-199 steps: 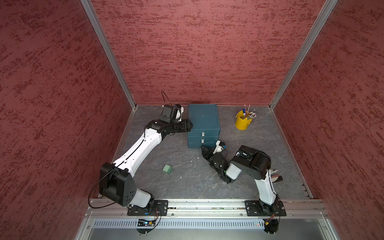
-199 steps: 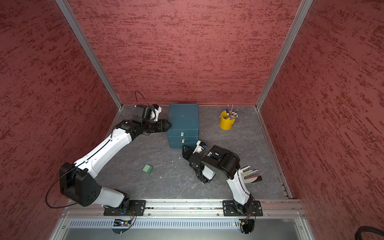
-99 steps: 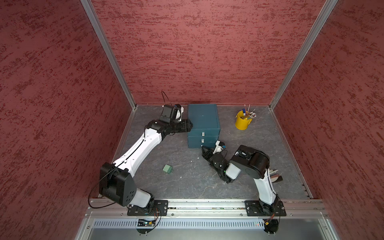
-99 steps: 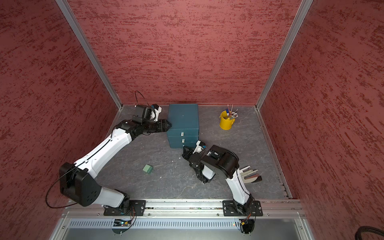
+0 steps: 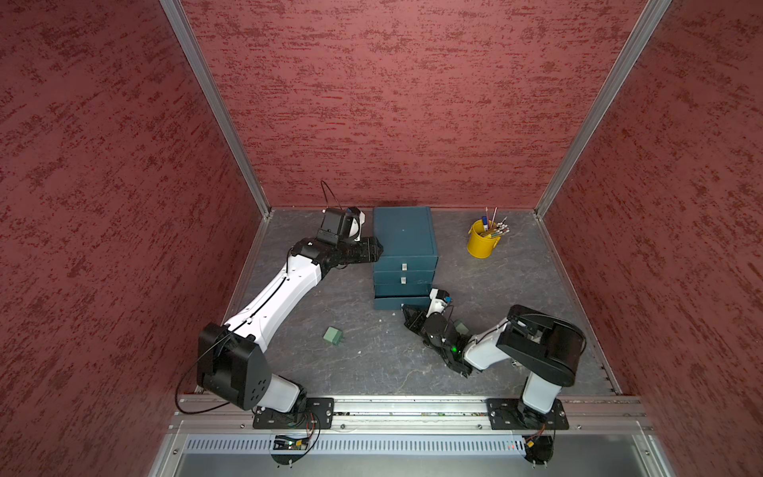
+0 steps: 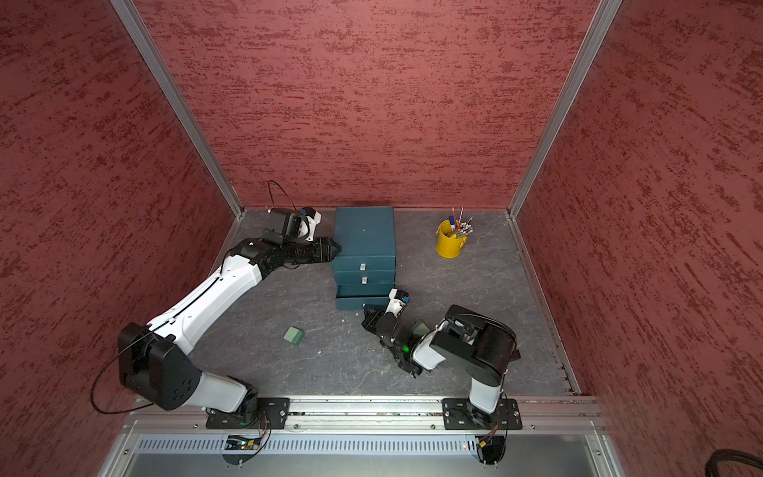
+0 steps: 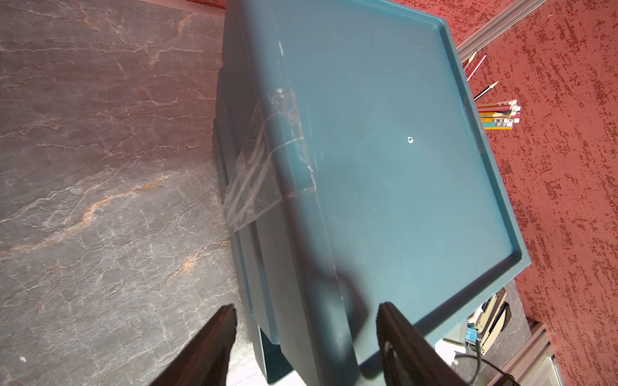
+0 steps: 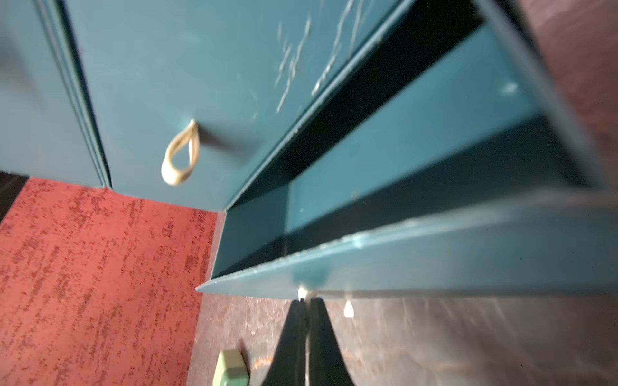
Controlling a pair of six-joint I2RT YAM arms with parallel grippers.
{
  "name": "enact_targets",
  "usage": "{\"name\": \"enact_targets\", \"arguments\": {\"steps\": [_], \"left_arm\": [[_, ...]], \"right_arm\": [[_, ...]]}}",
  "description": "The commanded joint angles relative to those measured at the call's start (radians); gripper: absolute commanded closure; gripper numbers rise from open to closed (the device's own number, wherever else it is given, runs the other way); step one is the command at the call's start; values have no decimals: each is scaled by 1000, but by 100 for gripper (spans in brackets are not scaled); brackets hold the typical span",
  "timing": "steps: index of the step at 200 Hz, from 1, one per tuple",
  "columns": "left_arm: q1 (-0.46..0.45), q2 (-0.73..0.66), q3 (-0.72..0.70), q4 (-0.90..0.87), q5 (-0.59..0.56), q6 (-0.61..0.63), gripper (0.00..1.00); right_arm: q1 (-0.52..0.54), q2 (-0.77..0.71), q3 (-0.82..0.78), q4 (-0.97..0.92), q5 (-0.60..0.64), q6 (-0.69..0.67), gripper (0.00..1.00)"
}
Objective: Place the plugs into the drawer by color
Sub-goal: Open the drawer in the storage box.
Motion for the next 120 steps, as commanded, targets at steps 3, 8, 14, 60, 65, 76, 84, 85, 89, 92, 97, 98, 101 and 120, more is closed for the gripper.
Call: {"name": "enact_targets", "arguments": {"steps": [3,8,14,60,65,76,84,85,89,92,97,98,101,120], "left_arm": [[8,-20,-7,3,6,14,30],[9,-20,-7,4,5,13,30],[10,-20,-7,4,6,13,30],[10,-22,-9,6,10,12,30],[10,-21,-8,5,9,11,30],[9,-22,-8,6,12,11,30],[9,-22,-8,6,11,12,30],[9,-22,-8,6,11,12,30],[9,-22,-8,6,11,11,30],[9,-22,-9,6,12,11,30],[9,-23,-9,5,12,11,30],[9,-23,-9,6,12,12,30],[9,-23,-9,6,12,12,30],[10,-23,-8,4,11,11,30]], "right_arm": [[36,-67,-4,-127,50,8,100],[38,-75,-4,-143,48,8,100],[42,-81,-3,-160,43,10,100],[100,-173,-12,-312,69,35,100],[102,-186,-12,-334,69,40,100],[106,-208,-8,-383,64,38,100],[110,-221,-7,-420,62,46,100],[111,-222,-7,-424,62,46,100],[114,-225,-9,-432,60,50,100],[116,-228,-12,-437,59,54,100],[121,-232,-16,-441,59,59,100],[121,-232,-18,-443,59,61,100],[123,-235,-21,-444,58,63,100],[127,-243,-27,-476,56,81,100]]}}
